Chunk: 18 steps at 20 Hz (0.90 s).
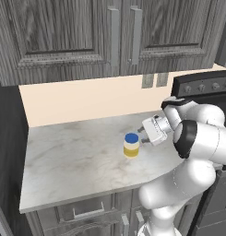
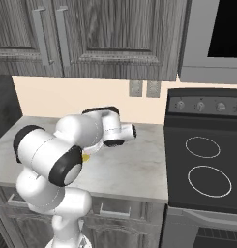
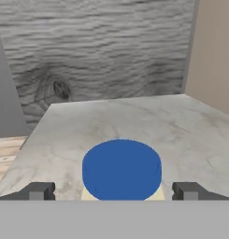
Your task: Place the mayonnaise and ketchup from the counter to the top shelf of the fridge. If the existing items in the fridge are on the top shelf, move them to other shelves.
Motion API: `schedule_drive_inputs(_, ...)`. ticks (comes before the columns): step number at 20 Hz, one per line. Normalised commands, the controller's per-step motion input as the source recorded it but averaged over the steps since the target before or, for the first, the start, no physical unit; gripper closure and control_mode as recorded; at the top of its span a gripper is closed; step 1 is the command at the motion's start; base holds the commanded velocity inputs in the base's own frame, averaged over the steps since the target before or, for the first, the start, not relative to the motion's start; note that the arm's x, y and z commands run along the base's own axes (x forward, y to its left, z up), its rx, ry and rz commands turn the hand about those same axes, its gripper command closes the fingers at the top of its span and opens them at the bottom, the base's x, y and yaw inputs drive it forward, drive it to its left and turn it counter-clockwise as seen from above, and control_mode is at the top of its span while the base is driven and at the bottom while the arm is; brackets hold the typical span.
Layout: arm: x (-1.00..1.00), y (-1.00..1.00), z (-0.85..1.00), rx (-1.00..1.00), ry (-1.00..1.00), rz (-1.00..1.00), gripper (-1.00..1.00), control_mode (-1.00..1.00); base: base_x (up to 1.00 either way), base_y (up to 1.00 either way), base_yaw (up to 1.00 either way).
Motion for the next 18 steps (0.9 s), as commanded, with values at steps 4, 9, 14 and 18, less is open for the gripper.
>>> schedule_drive_inputs(4,0.0,0.0,0.0,0.0,0.0,0.0,-1.0,-1.0,0.0,0.0,0.0)
schedule_drive_inputs(9,0.0,0.01,-0.19,0.0,0.0,0.0,-1.0,-1.0,0.0,0.0,0.0)
schedule_drive_inputs(14,0.0,0.18,-0.14,0.0,0.0,0.0,-1.0,-1.0,0.0,0.0,0.0)
schedule_drive_inputs(18,0.0,0.22,-0.04,0.0,0.0,0.0,-1.0,-1.0,0.0,0.0,0.0)
